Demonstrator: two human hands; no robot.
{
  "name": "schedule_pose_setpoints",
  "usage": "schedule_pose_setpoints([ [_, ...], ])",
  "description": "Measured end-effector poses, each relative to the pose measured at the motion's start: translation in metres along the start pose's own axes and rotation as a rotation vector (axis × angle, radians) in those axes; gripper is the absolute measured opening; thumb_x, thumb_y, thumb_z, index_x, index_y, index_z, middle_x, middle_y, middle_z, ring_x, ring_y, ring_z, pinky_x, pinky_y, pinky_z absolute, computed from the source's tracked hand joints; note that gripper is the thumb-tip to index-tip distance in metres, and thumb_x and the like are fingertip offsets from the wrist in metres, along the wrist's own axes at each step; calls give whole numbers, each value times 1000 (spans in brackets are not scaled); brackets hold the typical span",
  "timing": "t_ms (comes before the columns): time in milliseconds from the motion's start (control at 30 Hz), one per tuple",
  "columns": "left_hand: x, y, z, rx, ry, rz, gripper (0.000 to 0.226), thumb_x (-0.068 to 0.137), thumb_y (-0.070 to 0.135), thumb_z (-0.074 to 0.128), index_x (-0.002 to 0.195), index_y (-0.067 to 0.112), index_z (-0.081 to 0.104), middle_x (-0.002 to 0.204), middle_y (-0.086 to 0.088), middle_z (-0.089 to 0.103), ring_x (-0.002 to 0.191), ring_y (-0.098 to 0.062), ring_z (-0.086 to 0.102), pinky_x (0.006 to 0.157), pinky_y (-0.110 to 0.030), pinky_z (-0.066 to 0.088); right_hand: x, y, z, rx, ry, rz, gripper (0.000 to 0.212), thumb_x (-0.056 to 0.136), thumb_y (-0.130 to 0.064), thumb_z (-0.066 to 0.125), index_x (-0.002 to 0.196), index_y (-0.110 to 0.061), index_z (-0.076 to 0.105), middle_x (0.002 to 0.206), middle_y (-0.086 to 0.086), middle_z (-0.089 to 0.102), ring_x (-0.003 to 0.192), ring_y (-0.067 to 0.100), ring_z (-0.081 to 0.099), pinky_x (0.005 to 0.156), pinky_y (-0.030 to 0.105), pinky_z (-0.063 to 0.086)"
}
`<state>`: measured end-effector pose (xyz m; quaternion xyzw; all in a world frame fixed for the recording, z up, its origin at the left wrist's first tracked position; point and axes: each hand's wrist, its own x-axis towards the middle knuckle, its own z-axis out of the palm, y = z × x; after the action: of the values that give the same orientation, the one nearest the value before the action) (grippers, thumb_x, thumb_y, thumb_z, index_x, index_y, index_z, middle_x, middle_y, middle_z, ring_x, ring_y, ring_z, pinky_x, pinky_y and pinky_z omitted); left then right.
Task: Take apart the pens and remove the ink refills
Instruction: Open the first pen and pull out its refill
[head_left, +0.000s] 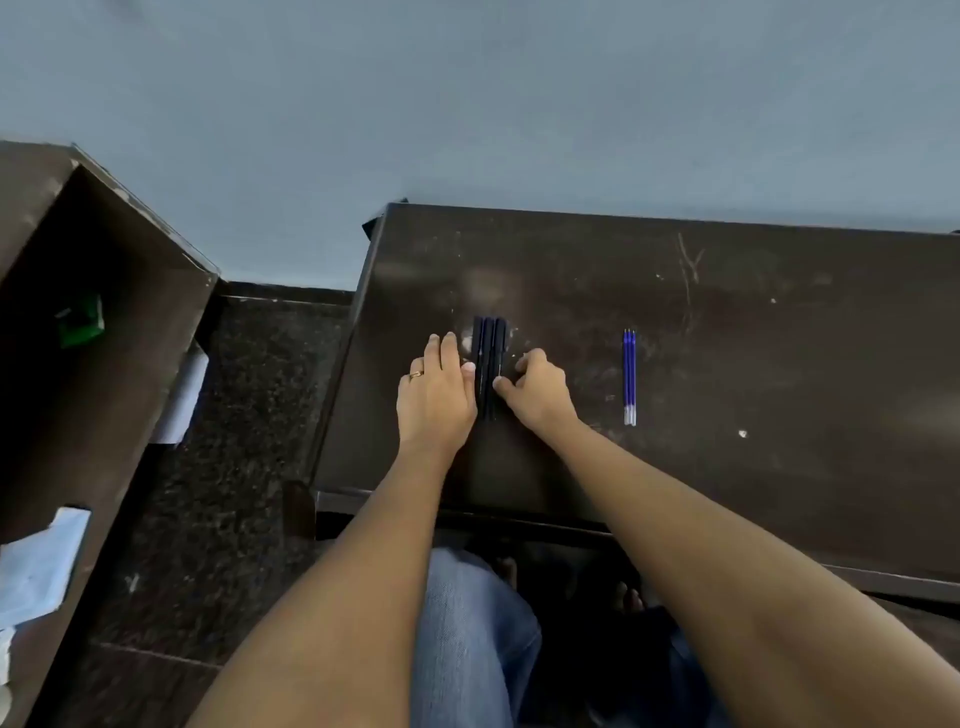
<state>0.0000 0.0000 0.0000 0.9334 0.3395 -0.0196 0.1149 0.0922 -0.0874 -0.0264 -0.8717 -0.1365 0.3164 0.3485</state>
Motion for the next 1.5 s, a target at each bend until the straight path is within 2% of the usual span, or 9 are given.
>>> schedule_pose_setpoints([
  [200, -34, -25, 6, 37, 87, 73, 57, 95, 35, 21, 134, 4, 48, 135, -17, 54, 112, -34, 60, 85, -42, 50, -11, -3, 10, -127, 66, 16, 34, 84, -22, 65, 110, -4, 54, 110, 17, 62, 100, 36, 62, 84, 46, 54],
  [300, -47, -38, 3, 39, 93, 57, 53, 98, 34, 24, 136, 5, 46, 138, -16, 52, 116, -33, 57, 89, -42, 48, -20, 2, 9, -203, 48, 20, 33, 82, -17, 62, 111, -4, 52, 109, 16, 60, 99, 37, 61, 82, 48, 54],
  [467, -46, -44, -3, 19, 119, 13, 45, 100, 30, 33, 138, 7, 43, 140, -13, 50, 119, -30, 55, 93, -40, 48, -24, 0, 14, -164, 107, 23, 34, 91, -30, 52, 112, -3, 53, 110, 16, 61, 98, 37, 61, 84, 48, 53],
  [633, -39, -40, -4, -24, 122, 15, 44, 101, 30, 34, 136, 7, 45, 137, -10, 53, 117, -28, 56, 93, -39, 49, -16, -7, 16, -194, 84, 44, 38, 89, -35, 58, 112, -4, 52, 111, 16, 62, 101, 36, 62, 83, 47, 54],
  [867, -36, -32, 3, -47, 144, 40, 43, 99, 29, 33, 130, 5, 50, 124, -12, 61, 106, -30, 61, 83, -40, 49, -14, -7, 18, -255, 110, 73, 32, 85, -19, 60, 110, -2, 53, 109, 15, 62, 100, 37, 63, 81, 44, 54],
  [1033, -38, -18, -4, -97, 152, 30, 37, 100, 28, 33, 123, 7, 54, 113, -9, 64, 101, -28, 60, 79, -37, 48, -26, 6, 9, -203, 107, 88, 16, 83, -17, 60, 90, -3, 57, 91, 11, 63, 88, 33, 65, 72, 40, 56],
  [1167, -39, -3, -20, -373, 69, -119, 35, 101, 27, 30, 98, 7, 58, 90, -9, 62, 86, -21, 55, 67, -31, 36, -40, 5, -5, -8, 69, -24, 22, 80, -24, 64, 87, -4, 61, 85, 10, 65, 79, 27, 66, 72, 44, 58],
  [1333, -42, 22, -47, -740, -151, -232, 41, 100, 26, 33, 102, 2, 67, 95, -9, 64, 88, -16, 52, 76, -22, 33, -74, -12, -17, 218, -175, -145, 17, 83, -18, 67, 89, -4, 61, 78, 12, 65, 66, 21, 64, 68, 36, 59],
  [1500, -55, 35, -57, -1037, -71, -348, 28, 96, 14, 42, 102, 4, 68, 90, -4, 67, 77, -9, 58, 56, -11, 39, -103, -16, -30, 304, -283, -182, 11, 88, -15, 62, 92, -5, 61, 80, 12, 66, 69, 18, 65, 66, 27, 59],
])
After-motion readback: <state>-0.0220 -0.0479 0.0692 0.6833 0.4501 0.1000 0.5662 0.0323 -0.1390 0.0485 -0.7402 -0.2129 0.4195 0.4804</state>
